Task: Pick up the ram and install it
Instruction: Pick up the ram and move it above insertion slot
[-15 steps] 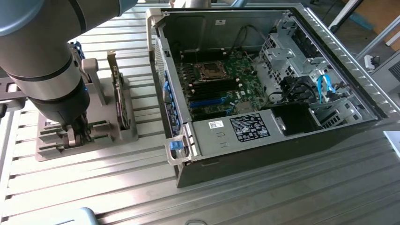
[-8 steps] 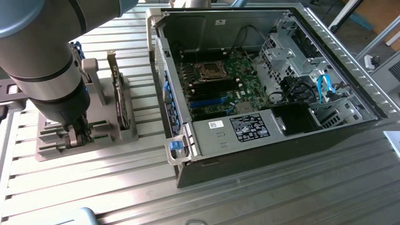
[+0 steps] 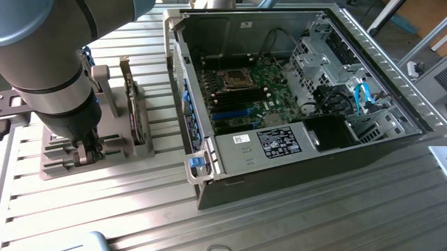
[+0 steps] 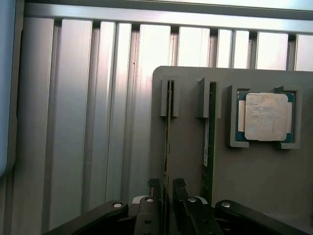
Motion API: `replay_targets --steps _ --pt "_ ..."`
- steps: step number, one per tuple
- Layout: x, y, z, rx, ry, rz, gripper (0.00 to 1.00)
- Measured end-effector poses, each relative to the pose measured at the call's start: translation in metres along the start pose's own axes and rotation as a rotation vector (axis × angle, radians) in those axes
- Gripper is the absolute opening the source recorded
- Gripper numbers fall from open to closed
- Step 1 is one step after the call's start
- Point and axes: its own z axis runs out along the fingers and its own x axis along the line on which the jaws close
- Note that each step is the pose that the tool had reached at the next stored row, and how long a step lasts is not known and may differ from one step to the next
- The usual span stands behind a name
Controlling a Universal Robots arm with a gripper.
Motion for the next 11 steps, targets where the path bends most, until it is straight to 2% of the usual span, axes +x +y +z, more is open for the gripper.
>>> replay_targets --steps 8,11 --pt "-0.0013 -0.0001 0.0002 0.0 0.0 0.0 0.25" --pt "-0.0014 -0.0002 0.0037 0.0 0.0005 0.0 0.25"
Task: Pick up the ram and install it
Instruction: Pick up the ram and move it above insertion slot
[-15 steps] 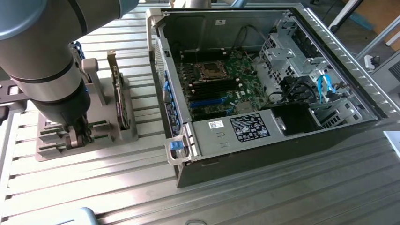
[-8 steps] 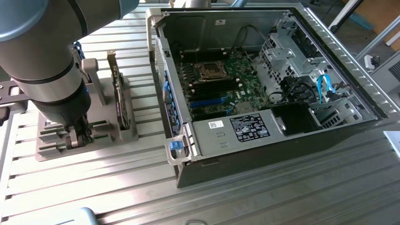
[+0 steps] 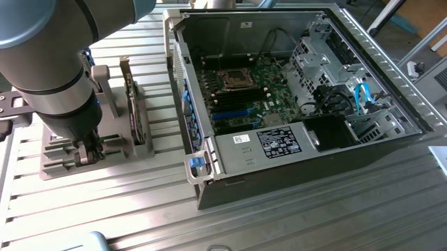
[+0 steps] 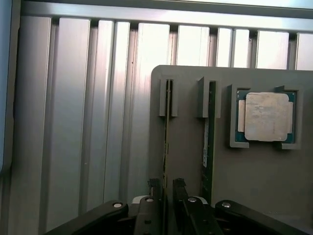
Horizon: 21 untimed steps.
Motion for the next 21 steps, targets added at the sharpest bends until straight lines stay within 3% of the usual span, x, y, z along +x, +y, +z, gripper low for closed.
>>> replay_targets --steps 10,13,21 --pt "0.0 0.0 0.0015 0.0 0.0003 0.0 0.25" --pt "0.0 0.0 0.0015 0.0 0.0003 0.0 0.12" --pt "0.0 0.0 0.0005 -0.0001 0.0003 0.0 0.12"
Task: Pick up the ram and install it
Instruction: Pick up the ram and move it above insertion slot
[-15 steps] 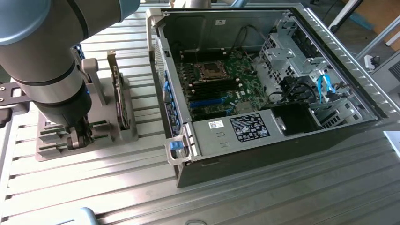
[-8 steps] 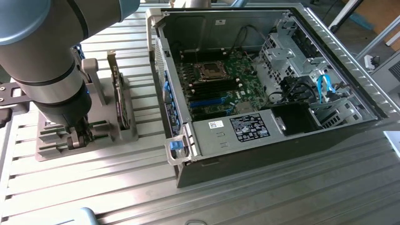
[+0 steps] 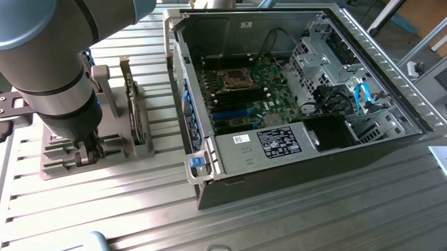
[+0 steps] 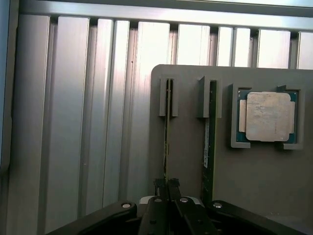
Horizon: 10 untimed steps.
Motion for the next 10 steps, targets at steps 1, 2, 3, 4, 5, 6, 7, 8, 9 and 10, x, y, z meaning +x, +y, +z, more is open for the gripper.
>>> replay_targets --steps 1,2,3,4,5,6,7,8,9,10 --pt "0.0 0.0 -0.0006 0.0 0.0 0.0 0.12" --pt "0.0 0.0 -0.0012 0.0 0.0 0.0 0.12" --pt "0.0001 0.0001 -0.0017 0.0001 -0.0001 0.0 0.12" --pt "0.0001 0.0001 -0.0024 0.0001 0.0 0.0 0.12" --pt "0.0001 0.0001 -0.003 0.0001 -0.0001 0.0 0.12" --pt "0.0001 0.0001 -0.0038 0.0 0.0 0.0 0.12" --pt "0.0001 0.0002 -0.0046 0.0 0.0 0.0 0.12" --pt "0.0001 0.0002 -0.0056 0.0 0.0 0.0 0.12" --pt "0.0001 0.0002 -0.0066 0.0001 0.0 0.0 0.12" --pt "0.0001 0.0003 -0.0078 0.0001 0.0 0.0 0.12"
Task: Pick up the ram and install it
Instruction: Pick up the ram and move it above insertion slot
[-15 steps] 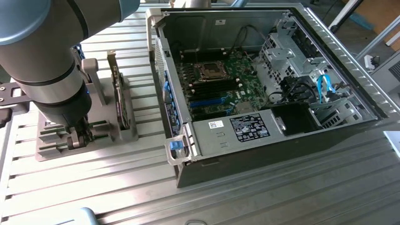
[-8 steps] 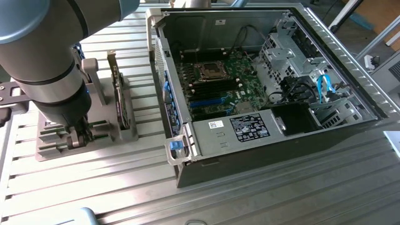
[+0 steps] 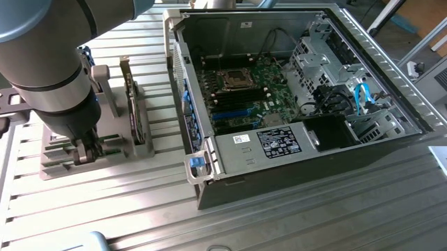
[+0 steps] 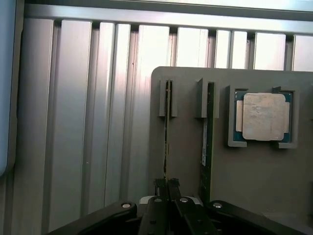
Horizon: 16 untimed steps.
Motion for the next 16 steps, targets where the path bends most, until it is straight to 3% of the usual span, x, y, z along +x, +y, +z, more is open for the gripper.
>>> replay_targets --steps 16 --pt "0.0 0.0006 -0.0185 0.0 0.0 0.0 0.12"
